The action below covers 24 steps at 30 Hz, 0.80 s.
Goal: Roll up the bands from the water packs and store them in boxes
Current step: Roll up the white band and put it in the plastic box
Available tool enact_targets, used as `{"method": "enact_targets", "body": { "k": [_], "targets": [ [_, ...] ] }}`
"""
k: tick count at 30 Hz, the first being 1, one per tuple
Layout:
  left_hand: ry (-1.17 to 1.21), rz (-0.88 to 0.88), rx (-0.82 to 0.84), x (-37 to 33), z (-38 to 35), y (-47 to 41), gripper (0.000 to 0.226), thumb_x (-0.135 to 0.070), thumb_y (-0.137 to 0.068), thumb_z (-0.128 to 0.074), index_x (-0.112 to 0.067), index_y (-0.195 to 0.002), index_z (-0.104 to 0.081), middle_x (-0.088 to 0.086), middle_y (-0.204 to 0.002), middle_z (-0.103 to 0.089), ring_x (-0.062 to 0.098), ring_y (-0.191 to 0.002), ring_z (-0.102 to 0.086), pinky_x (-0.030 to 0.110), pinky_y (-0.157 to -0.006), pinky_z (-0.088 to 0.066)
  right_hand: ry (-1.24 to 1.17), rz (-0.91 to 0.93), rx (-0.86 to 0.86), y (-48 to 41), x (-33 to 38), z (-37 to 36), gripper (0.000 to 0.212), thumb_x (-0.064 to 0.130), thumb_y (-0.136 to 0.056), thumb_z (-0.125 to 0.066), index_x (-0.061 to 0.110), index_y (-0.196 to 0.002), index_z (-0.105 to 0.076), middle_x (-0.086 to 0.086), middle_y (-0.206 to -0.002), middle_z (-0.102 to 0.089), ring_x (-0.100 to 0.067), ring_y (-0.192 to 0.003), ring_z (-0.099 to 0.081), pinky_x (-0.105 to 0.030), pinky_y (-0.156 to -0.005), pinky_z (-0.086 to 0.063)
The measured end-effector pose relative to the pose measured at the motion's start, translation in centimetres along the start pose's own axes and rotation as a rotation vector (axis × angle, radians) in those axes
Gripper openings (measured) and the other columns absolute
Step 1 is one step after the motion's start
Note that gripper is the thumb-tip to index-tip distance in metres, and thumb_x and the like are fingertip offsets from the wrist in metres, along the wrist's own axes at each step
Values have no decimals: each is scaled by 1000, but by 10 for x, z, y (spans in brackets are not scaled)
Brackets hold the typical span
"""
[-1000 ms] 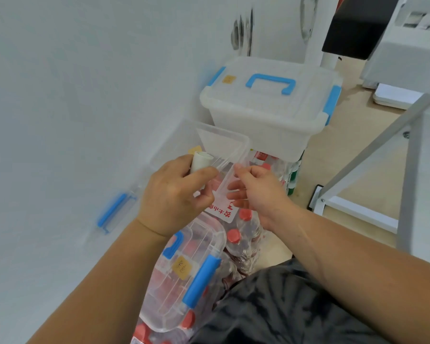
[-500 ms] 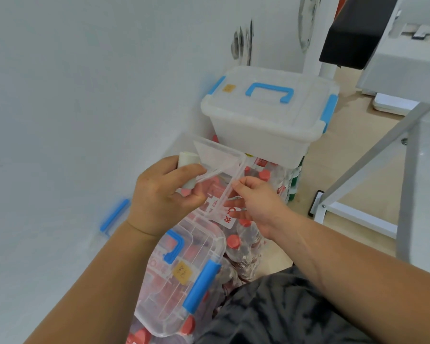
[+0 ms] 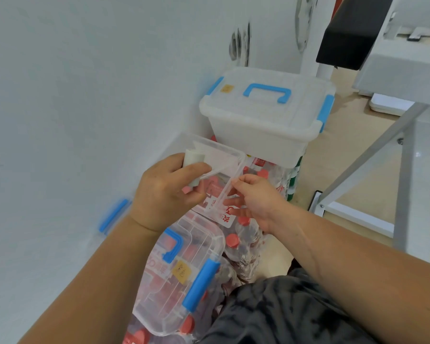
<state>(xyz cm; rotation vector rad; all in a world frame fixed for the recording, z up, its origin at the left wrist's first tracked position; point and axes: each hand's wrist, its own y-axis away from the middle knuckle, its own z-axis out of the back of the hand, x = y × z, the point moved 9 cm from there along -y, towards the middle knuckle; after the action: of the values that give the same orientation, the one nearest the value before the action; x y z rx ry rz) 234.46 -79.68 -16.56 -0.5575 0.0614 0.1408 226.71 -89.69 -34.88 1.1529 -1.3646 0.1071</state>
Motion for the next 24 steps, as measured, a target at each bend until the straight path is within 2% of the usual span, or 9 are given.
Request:
{"method": "enact_targets", "body": {
  "k": [5, 9, 13, 17, 20, 24],
  "targets": [
    [45, 69, -17, 10, 2, -2, 20, -15, -76, -73, -7, -94, -77, 12, -89, -73, 26, -74, -69, 13, -72, -46, -2, -16, 4, 0, 0, 0, 20, 25, -105, -51, 10, -101, -65, -14, -104, -70, -20, -77, -73, -39, -73, -60],
    [102, 123, -114, 25, 9, -10, 21, -10, -72, -70, -11, -92, -78, 6, -78, -69, 13, -68, -56, 21, -64, -50, -6, -14, 1, 3, -1, -1, 21, 24, -105, -50, 9, -101, -65, -13, -102, -70, -19, -77, -73, -38, -70, -60],
    [156, 221, -208, 41, 26, -22, 28, 1, -66, -76, -11, -92, -77, 6, -74, -66, 12, -65, -52, 16, -64, -47, -2, -17, -7, 5, 0, -2, 21, 23, -106, -49, 8, -106, -63, -14, -105, -69, -17, -74, -73, -39, -72, -61],
    [204, 223, -238, 44, 37, -29, 31, 2, -66, -76, -11, -94, -75, 7, -78, -67, 13, -67, -55, 21, -64, -50, 4, -26, -19, 4, 0, 1, 20, 25, -104, -52, 9, -104, -66, -15, -106, -70, -20, -77, -74, -42, -75, -62],
    [276, 260, -226, 43, 35, -23, 37, 1, -67, -78, -20, -97, -73, 3, -81, -66, 8, -71, -56, 19, -66, -51, 31, 22, -113, 7, 7, 10, 7, 19, -99, -62, 13, -102, -65, -13, -96, -70, -20, -72, -71, -35, -65, -61],
    [360, 326, -218, 44, 33, -8, 38, -7, -69, -81, -26, -100, -70, -3, -85, -66, 15, -76, -62, 28, -68, -54, 140, 198, -290, 21, 35, 24, 9, 19, -93, -68, 19, -100, -62, -9, -93, -68, -15, -63, -67, -39, -67, -61]
  ]
}}
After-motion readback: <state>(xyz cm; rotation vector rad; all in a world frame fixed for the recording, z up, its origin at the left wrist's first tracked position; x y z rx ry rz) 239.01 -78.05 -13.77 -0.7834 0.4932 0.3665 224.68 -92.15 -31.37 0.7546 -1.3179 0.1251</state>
